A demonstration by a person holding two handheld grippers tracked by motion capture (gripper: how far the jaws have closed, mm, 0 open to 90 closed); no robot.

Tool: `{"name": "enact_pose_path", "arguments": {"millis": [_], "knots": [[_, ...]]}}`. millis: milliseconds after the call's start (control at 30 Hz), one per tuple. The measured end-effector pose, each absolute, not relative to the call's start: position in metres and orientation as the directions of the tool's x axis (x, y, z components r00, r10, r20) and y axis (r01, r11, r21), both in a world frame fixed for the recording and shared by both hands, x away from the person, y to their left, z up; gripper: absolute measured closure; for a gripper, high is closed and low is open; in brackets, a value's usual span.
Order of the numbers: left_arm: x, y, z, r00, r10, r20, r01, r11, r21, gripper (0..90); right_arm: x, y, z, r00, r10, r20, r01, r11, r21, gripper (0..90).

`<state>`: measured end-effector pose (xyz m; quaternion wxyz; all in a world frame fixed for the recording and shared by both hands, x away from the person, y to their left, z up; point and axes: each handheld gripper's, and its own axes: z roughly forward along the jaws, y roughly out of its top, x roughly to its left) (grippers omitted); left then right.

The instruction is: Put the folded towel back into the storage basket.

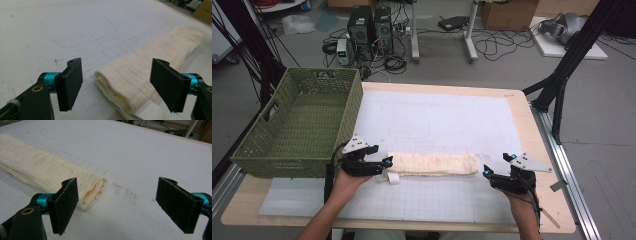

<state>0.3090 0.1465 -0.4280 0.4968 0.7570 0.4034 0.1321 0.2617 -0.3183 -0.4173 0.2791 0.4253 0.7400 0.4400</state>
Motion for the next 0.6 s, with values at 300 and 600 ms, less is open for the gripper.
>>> {"name": "enact_pose_path", "arguments": {"millis": [300,600], "knots": [[0.308,0.141,-0.436,0.636,0.744,-0.204,0.513,-0.210,0.833,29.8,0.262,-0.318,-0.419,-0.487,0.873,-0.036,0.391,0.254,0.885,17.5],[0.307,0.133,-0.443,0.634,0.751,-0.188,0.520,-0.234,0.822,27.3,0.264,-0.315,-0.421,-0.497,0.867,-0.038,0.393,0.264,0.881,17.6]]}}
